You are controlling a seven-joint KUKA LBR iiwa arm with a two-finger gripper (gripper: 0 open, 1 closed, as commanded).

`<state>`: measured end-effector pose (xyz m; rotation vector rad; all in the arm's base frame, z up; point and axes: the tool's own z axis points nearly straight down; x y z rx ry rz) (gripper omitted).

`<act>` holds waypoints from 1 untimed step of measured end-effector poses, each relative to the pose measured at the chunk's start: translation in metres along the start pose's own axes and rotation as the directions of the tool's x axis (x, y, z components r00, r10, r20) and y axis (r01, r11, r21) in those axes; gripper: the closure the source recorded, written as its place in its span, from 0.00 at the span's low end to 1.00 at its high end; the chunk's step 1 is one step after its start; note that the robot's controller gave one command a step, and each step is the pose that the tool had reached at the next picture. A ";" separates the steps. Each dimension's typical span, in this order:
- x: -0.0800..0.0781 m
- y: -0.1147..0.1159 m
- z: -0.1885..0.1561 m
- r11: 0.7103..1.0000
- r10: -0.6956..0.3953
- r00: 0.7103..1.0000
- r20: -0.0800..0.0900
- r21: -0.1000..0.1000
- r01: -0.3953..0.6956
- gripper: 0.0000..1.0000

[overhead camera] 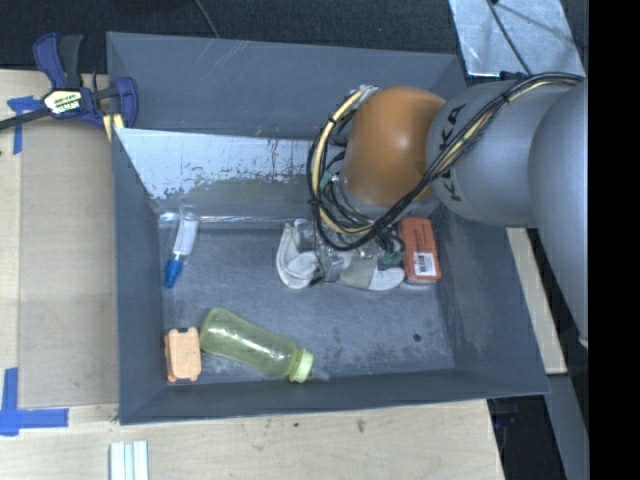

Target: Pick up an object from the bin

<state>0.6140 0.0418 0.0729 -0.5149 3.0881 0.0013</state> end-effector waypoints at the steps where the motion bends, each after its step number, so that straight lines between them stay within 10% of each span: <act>1: 0.005 -0.002 -0.200 1.000 -0.023 1.000 -0.010 -0.001 0.023 1.00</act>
Offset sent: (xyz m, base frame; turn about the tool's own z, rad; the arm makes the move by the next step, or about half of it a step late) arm 0.0000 0.0000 0.0000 0.0000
